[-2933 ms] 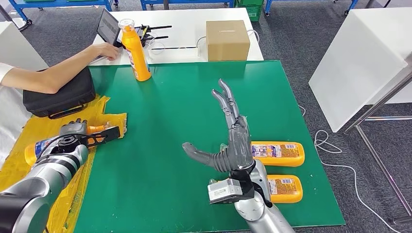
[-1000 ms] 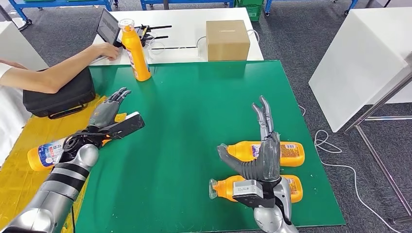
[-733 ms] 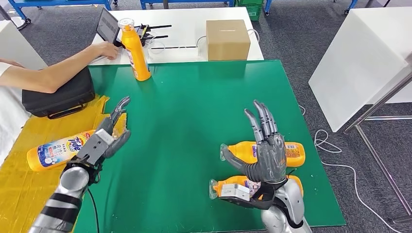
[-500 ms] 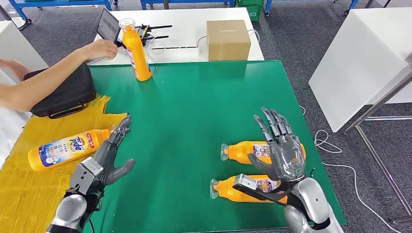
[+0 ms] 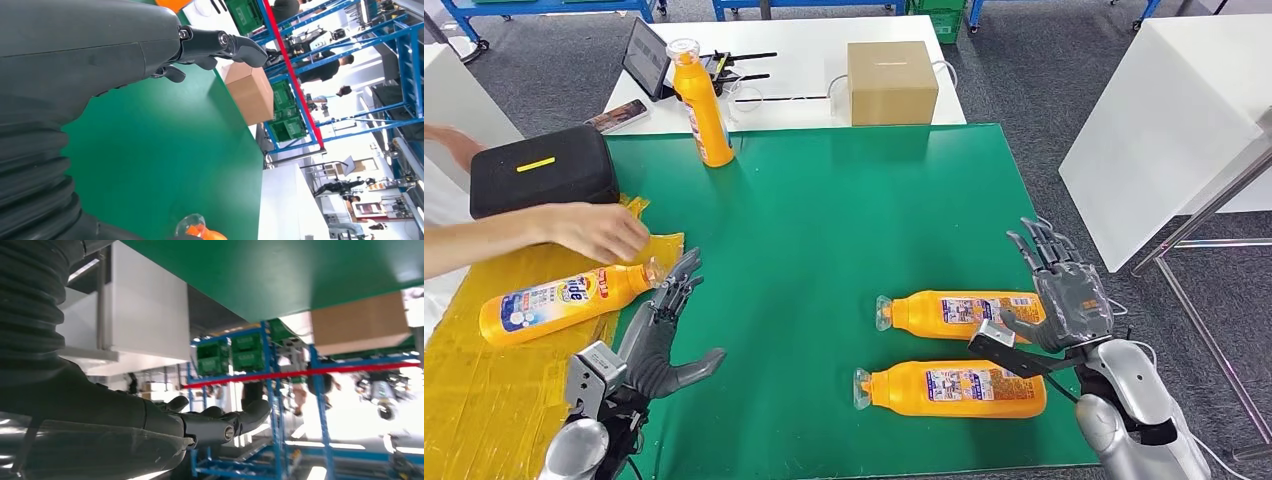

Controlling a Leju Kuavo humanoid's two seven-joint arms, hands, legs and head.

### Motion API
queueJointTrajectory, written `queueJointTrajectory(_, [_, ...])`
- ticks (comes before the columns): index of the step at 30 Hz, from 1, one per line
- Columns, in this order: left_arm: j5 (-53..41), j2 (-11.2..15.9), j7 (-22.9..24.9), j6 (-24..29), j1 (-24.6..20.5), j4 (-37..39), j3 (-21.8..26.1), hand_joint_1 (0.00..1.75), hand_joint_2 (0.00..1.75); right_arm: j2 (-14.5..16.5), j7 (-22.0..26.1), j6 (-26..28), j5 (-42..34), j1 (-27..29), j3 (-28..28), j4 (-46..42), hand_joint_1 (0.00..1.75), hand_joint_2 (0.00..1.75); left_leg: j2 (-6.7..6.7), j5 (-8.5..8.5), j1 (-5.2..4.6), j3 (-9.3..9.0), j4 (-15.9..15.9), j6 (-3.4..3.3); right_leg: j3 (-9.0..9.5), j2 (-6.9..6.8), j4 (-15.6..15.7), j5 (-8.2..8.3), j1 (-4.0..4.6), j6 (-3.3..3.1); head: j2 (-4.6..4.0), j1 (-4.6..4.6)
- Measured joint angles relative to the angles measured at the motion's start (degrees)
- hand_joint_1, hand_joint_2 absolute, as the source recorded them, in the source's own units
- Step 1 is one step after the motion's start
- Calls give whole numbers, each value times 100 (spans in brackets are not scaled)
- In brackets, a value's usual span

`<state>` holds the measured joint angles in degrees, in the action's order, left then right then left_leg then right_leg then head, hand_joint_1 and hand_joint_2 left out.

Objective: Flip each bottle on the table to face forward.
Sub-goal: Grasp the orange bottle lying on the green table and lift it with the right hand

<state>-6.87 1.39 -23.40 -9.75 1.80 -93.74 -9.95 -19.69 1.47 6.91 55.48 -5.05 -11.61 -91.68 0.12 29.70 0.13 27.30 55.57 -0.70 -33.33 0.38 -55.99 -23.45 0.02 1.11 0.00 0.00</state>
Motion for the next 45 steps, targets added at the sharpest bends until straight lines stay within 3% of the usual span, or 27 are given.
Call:
queueJointTrajectory(7, [43,-72,28,-37,-99,40,-7,0,175,16,-5,-62,-11,-395,14,734,0,175,0,-3,-1,-6,1,-2,1,-1,0,1,-4,0,0,1])
queueJointTrajectory(15, [52,-95,35,-39,-120,68,-7,0,175,39,-4,-161,-29,-522,-2,995,0,175,0,-1,-1,-1,1,-2,0,-1,0,0,-4,1,0,0])
queueJointTrajectory(29, [77,-116,86,-9,-317,245,-43,0,175,163,67,-574,-204,-997,-366,1864,0,175,0,-3,-1,-7,1,-2,1,0,-2,1,-3,0,0,-1])
queueJointTrajectory(45, [281,-117,83,12,-573,616,-57,0,175,-8,479,-1509,-1106,-1453,-1116,2916,0,175,-3,-4,-2,-24,1,-3,19,-2,-1,1,-5,0,0,-1])
